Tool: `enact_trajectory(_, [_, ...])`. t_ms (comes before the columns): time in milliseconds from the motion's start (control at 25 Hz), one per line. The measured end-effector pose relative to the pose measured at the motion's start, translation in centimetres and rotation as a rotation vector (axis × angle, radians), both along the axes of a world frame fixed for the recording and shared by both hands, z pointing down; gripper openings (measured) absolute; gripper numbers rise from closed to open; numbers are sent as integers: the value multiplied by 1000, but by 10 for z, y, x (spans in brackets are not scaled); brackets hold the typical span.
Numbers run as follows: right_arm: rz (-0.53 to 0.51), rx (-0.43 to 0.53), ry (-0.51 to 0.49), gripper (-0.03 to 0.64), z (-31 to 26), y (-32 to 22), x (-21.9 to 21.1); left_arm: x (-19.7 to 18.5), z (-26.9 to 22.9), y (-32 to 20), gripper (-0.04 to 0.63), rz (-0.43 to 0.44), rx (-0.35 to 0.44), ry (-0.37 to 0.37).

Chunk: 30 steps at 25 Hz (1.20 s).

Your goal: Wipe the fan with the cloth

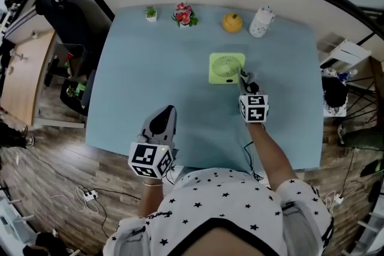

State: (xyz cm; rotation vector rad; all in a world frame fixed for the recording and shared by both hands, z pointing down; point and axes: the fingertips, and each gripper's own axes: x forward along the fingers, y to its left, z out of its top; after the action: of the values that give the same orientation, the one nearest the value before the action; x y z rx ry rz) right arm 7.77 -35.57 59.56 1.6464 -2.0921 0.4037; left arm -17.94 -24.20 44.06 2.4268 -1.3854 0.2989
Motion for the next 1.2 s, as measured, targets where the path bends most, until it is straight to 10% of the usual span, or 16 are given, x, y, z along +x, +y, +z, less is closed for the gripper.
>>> enact_trajectory(1200, [-264, -58, 1, 49, 27, 11, -121, -58, -3, 22, 31, -150, -6, -27])
